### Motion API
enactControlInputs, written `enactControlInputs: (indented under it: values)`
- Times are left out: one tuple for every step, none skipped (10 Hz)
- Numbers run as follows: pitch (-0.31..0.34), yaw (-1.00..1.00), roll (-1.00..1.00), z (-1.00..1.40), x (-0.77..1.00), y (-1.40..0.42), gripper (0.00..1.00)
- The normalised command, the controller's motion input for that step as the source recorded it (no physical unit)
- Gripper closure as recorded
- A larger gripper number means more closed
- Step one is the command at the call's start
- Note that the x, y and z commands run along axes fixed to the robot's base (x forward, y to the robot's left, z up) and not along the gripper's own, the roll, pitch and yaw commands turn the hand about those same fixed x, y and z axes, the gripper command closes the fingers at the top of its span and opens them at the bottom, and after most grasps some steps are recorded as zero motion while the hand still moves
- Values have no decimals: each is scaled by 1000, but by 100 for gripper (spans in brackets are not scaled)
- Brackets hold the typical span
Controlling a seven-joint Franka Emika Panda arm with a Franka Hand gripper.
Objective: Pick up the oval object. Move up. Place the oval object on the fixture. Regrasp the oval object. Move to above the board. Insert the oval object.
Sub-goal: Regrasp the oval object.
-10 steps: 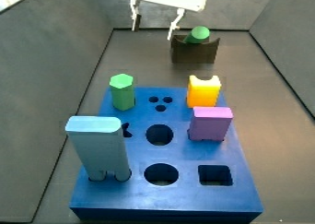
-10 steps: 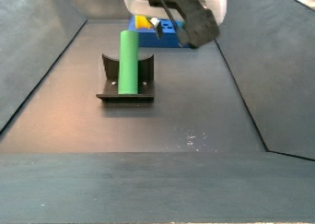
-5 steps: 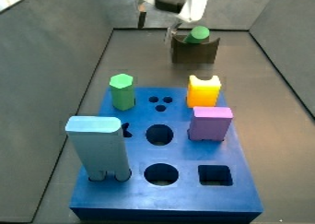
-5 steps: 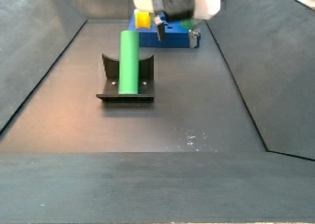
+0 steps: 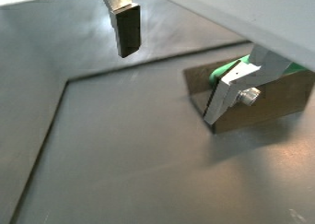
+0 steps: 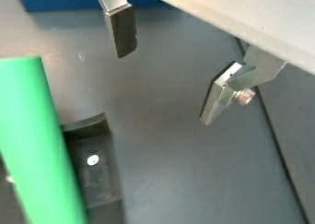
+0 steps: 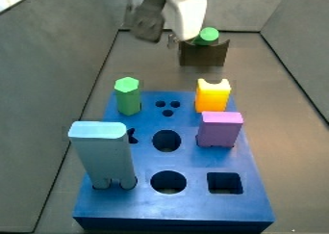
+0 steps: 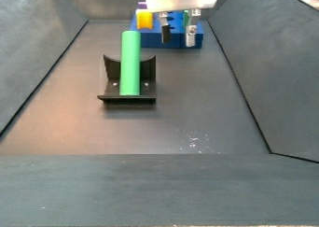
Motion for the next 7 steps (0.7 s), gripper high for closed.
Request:
enactControlInputs:
  values:
    - [-135, -981, 1000, 3, -56, -10, 0]
    - [-73, -987, 1000, 11, -55, -10, 0]
    - [11, -996, 1000, 19, -47, -10, 0]
    - [161, -995, 1000, 9, -41, -11, 0]
    - [317, -985, 1000, -5, -29, -11, 0]
    - [485, -843, 900, -22, -13, -11, 0]
    - [641, -539, 630, -37, 14, -11, 0]
